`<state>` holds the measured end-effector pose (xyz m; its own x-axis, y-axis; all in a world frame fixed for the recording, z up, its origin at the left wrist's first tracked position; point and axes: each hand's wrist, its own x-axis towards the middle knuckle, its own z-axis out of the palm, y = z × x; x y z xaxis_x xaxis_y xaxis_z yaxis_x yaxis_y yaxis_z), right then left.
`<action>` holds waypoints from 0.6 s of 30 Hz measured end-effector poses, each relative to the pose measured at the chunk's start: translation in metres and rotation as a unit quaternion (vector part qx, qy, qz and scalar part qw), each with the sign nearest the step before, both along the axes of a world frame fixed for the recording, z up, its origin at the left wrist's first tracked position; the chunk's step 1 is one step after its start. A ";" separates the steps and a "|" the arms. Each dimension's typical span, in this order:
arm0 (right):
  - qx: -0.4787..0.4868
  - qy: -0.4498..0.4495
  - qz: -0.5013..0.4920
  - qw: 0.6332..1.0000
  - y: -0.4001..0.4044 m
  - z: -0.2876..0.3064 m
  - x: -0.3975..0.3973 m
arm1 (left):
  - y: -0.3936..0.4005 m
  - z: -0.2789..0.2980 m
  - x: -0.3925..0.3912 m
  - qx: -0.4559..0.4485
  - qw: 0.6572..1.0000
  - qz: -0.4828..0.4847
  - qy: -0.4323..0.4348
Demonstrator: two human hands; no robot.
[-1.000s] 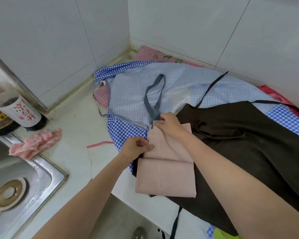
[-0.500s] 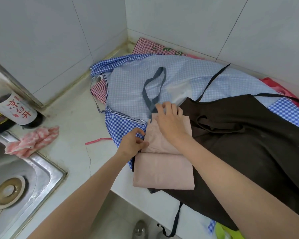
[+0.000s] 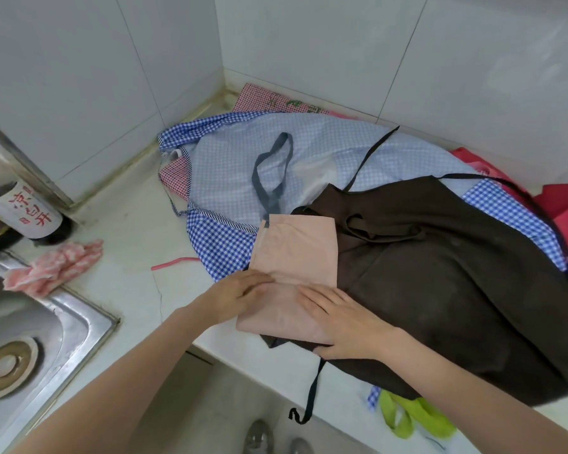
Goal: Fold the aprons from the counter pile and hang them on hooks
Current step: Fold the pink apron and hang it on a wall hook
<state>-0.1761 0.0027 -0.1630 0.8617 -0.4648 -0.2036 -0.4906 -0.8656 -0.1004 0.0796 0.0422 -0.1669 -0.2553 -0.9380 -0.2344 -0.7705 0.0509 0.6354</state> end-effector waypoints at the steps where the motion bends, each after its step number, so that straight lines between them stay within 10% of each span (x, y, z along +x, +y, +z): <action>1: 0.032 -0.023 -0.013 0.999 0.000 -0.001 -0.001 | -0.001 0.004 0.000 0.037 0.999 0.030 0.014; 11: 0.317 -0.265 -0.411 0.812 -0.035 0.026 0.000 | -0.015 -0.040 0.025 0.102 0.964 0.221 0.108; 18: 0.236 -0.201 -0.483 0.819 -0.038 0.013 0.031 | 0.000 0.012 -0.007 0.108 0.957 0.255 0.089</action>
